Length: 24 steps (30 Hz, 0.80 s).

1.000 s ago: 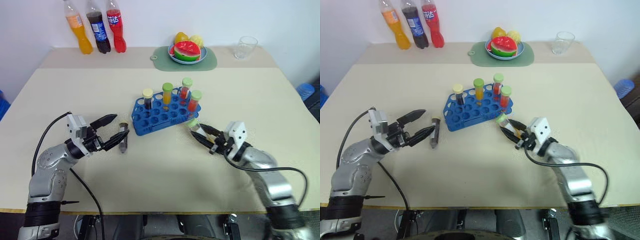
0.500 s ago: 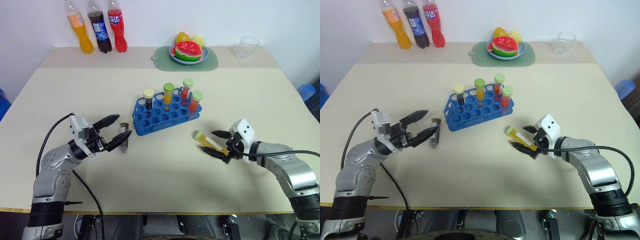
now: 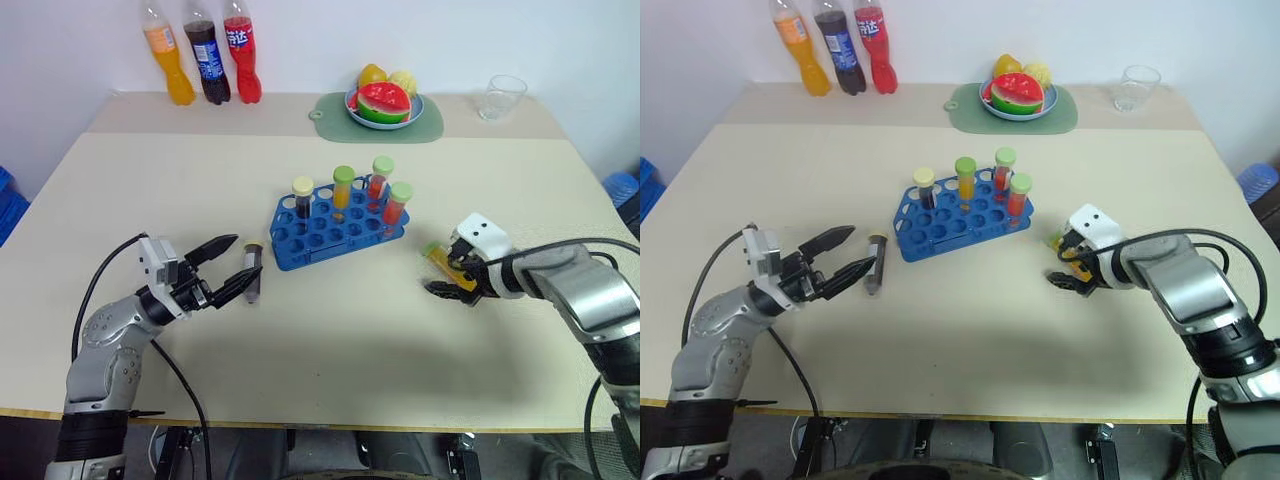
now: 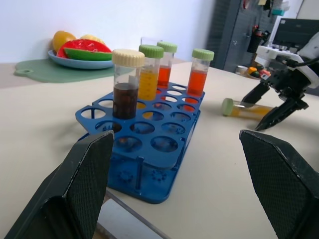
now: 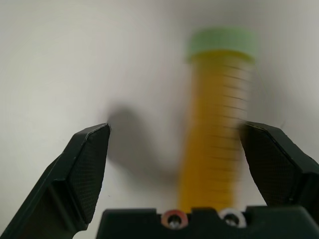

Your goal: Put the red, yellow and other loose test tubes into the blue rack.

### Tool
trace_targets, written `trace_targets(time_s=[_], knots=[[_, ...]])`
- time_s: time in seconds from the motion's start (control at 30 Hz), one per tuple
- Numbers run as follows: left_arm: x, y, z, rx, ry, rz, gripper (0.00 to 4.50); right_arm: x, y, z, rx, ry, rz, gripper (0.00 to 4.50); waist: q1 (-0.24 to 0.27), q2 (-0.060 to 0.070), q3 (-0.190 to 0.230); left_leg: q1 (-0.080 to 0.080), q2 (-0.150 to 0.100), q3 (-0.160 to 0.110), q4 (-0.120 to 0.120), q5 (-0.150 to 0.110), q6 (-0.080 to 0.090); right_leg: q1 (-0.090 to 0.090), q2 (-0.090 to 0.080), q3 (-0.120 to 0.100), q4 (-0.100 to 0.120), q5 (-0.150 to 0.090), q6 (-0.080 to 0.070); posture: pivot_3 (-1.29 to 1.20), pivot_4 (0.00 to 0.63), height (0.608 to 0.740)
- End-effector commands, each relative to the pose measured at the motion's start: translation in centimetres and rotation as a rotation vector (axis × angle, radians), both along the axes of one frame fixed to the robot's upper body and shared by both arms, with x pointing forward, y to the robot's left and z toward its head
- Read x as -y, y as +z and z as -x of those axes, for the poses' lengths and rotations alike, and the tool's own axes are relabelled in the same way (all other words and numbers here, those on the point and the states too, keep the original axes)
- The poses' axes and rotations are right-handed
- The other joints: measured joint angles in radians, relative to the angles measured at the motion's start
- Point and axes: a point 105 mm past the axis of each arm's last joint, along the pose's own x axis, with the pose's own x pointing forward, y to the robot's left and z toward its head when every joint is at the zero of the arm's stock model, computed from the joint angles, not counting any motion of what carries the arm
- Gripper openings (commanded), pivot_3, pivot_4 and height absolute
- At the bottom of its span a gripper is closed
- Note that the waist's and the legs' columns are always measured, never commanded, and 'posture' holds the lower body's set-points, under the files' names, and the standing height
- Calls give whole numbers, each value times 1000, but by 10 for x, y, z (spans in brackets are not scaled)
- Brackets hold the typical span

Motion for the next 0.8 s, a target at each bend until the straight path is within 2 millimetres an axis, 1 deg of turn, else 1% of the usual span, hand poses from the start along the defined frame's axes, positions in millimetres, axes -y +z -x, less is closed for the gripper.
trace_targets(time_s=[0.03, 0.1, 0.2, 0.33, 0.4, 0.5, 0.63, 0.67, 0.73, 0.77, 0.8], knots=[[4, 8, 3, 40, -8, -1, 4168, -4, 4, -7, -45, -18, -18, 4444, -1, 0, 0, 0, 0, 0, 0, 0, 0, 0, 0, 0, 0, 0, 0, 0, 150, 740], [4, 8, 4, 40, -6, 2, 4168, 1, 1, -12, -65, -38, -1, 4444, -1, 0, 0, 0, 0, 0, 0, 0, 0, 0, 0, 0, -1, 0, 0, 0, 150, 740], [5, 7, 6, 38, -3, 5, 4168, 10, -4, -20, -79, -63, 39, 3634, -2, -1, 0, 0, 0, 0, 0, 0, 0, 1, 0, 0, -2, 0, 0, 0, 150, 740], [4, 6, 8, 35, 7, 8, 4168, 11, -5, -20, -95, -50, 57, 1654, -1, -2, -1, 1, 0, 0, 0, 0, 0, 2, 0, 0, -2, 0, 0, 0, 150, 740], [4, 6, 8, 35, 8, 8, 4168, 11, -5, -18, -97, -35, 62, 830, -1, -2, -1, 1, 0, 0, 0, 0, 0, 2, 0, 0, -2, 0, 0, 0, 150, 740], [4, 6, 8, 35, 10, 8, 4168, 9, -2, -13, -84, 6, 49, 796, 1, -2, -1, 1, 0, 0, 0, 0, 0, 2, 0, 0, -3, 1, 2, 0, 150, 740], [1, 6, 7, 35, 12, 5, 4168, -18, 23, 0, 17, 171, -111, 796, 4, -2, -1, -1, 0, -1, 0, -1, 1, 2, 0, -3, -3, 2, 3, 0, 150, 740], [1, 7, 6, 34, 12, 4, 4168, -33, 34, 1, 92, 240, -217, 796, 4, -2, -1, -2, 0, -1, 0, -1, 1, 1, 0, -3, -3, 2, 3, 0, 150, 740], [1, 7, 5, 34, 9, 2, 4168, -62, 57, 13, 202, 387, -443, 796, -3, -2, -1, -1, 0, -1, 0, -1, 1, 1, 1, -3, -3, 2, 3, 0, 150, 740], [1, 7, 4, 35, 7, 1, 4168, -72, 68, 16, 274, 434, -531, 796, -5, -1, 0, -1, 0, -1, -1, -1, 2, 1, 1, -2, -3, 2, 3, 0, 150, 740], [1, 7, 3, 35, 5, 1, 4168, -76, 73, 17, 316, 454, -575, 796, -5, -1, 0, 0, 0, 0, -1, -1, 2, 1, 2, -2, -2, 2, 3, 0, 150, 740]])
